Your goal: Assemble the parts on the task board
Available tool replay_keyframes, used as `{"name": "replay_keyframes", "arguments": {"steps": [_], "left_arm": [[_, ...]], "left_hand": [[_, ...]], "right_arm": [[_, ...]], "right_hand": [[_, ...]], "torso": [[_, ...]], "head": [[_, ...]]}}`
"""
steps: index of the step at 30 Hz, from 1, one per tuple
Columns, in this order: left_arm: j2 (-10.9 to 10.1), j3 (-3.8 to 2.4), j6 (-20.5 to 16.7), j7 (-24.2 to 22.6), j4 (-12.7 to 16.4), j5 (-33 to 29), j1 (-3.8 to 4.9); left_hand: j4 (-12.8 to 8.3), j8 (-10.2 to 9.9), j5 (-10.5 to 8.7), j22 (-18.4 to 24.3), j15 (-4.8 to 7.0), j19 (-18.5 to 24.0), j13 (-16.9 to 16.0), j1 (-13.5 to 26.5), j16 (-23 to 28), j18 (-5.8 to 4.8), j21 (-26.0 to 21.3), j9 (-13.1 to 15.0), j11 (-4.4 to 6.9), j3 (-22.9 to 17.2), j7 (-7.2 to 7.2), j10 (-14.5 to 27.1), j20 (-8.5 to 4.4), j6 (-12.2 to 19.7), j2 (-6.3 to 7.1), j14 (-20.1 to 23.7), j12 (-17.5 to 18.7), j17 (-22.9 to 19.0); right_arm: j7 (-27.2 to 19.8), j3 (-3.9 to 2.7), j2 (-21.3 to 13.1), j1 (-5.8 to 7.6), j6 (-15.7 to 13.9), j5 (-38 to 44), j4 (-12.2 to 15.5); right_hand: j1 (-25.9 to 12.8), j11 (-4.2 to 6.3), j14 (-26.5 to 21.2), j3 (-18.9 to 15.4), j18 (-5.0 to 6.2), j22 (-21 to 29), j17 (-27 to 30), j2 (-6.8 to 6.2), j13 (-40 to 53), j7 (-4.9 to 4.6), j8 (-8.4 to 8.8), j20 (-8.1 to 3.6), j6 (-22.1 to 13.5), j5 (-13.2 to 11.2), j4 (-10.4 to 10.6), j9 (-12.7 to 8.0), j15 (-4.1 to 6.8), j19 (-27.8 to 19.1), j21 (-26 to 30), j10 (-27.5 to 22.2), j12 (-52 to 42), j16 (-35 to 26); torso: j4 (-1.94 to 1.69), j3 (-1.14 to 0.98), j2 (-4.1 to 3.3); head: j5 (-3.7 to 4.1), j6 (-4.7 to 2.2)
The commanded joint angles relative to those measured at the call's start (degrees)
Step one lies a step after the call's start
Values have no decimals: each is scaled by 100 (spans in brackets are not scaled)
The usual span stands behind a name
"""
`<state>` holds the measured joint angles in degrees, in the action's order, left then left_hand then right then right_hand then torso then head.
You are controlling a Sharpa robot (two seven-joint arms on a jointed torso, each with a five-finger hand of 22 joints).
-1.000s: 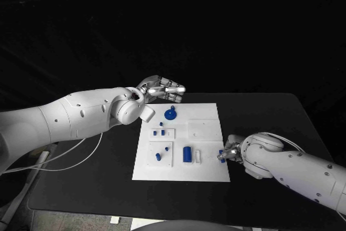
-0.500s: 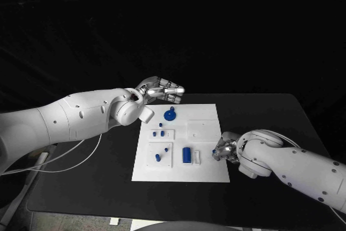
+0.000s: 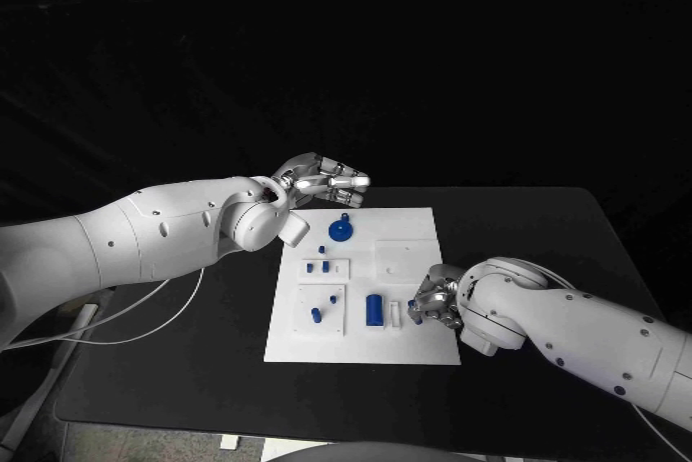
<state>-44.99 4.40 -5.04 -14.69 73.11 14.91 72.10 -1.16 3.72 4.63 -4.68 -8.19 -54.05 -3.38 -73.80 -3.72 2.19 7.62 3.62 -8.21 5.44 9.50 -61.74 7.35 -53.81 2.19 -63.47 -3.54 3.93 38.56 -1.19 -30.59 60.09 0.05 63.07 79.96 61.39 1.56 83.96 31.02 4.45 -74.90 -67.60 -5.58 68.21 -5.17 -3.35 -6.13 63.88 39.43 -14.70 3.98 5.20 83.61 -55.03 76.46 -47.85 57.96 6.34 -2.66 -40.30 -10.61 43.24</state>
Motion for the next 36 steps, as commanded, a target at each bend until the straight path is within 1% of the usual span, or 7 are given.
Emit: {"name": "replay_keyframes", "arguments": {"steps": [1, 4, 7, 11, 15, 22, 36], "left_arm": [[10, -3, 72, -31, 14, 12, 3], [15, -3, 73, -31, 14, 13, 3], [17, -3, 73, -30, 14, 13, 3], [12, -3, 70, -26, 12, 13, 3], [18, -3, 75, -20, 11, 13, 3], [33, -3, 86, -9, 6, 15, 3], [65, -3, 91, -2, -3, 17, 3]], "left_hand": [[23, -10, -6, 7, 3, 29, -8, -9, 18, 3, 16, -3, -19, -1, -2, 40, -2, 34, 41, 31, -4, 10], [23, -10, -6, 7, 3, 29, -8, -9, 18, 3, 16, -3, -19, -1, -2, 40, -2, 34, 41, 31, -4, 10], [23, -10, -6, 7, 3, 29, -8, -9, 18, 3, 16, -3, -19, -1, -2, 40, -2, 34, 41, 31, -4, 10], [23, -10, -6, 7, 3, 29, -8, -9, 18, 3, 16, -3, -19, -1, -2, 40, -2, 34, 41, 31, -4, 10], [24, -10, -5, 7, 3, 29, -8, -10, 18, 3, 16, -4, -19, -1, -2, 41, -2, 35, 41, 31, -4, 10], [30, -10, -1, 7, 2, 26, -8, -14, 19, 5, 18, -4, -21, -2, 0, 46, -2, 36, 40, 33, -3, 10], [26, -11, 4, 7, 2, 26, -8, -11, 18, 7, 18, -4, -21, 5, 0, 48, 0, 44, 9, 36, -4, 10]], "right_arm": [[-23, 3, 38, -1, 126, -135, -13], [-26, 10, 84, -1, 123, -44, -58], [-20, 27, 117, -1, 122, 157, -114], [-12, 81, 177, -1, 125, 339, -223], [-43, 134, 261, -2, 108, 413, -325], [-87, 169, 375, -4, 167, 430, -469], [-162, 207, 546, -5, 278, 385, -663]], "right_hand": [[-14, 18, -17, -231, -59, -670, -1, 96, 8, 10, -27, -20, 43, -95, 64, -1, 5, 21, 50, -35, -33, -34], [-24, 23, -12, -467, -69, -665, 5, 160, 7, 43, -27, -15, 109, -481, 177, 3, 3, 37, 91, -25, -38, -37], [-40, 32, -6, -675, -76, -662, 12, 213, 2, 89, -30, -11, 200, -1078, 297, 10, 2, 49, 116, 1, -45, -40], [-25, 64, -3, -1036, -92, -657, 30, 318, -35, 202, -40, -17, 452, -2313, 535, 32, 12, 65, 169, 24, -14, -57], [42, 76, 1, -1301, -115, -664, 39, 385, -58, 250, -31, -35, 563, -2936, 784, 47, 24, 88, 212, 45, -9, -61], [119, 81, 2, -1435, -129, -670, 46, 395, -82, 263, -30, -41, 600, -3151, 983, 47, 26, 110, 269, 47, 5, -62], [144, 80, -1, -1468, -132, -671, 50, 389, -92, 265, -30, -44, 608, -3156, 1020, 45, 28, 115, 299, 38, 14, -68]], "torso": [[2, -1, 1], [3, 1, 1], [-5, 0, -3], [0, -2, 1], [-7, -1, -2], [-3, -1, 1], [-3, -4, 0]], "head": [[-15, 5], [-17, 5], [-18, 17], [-34, 24], [-46, 31], [-68, 47], [-93, 50]]}}
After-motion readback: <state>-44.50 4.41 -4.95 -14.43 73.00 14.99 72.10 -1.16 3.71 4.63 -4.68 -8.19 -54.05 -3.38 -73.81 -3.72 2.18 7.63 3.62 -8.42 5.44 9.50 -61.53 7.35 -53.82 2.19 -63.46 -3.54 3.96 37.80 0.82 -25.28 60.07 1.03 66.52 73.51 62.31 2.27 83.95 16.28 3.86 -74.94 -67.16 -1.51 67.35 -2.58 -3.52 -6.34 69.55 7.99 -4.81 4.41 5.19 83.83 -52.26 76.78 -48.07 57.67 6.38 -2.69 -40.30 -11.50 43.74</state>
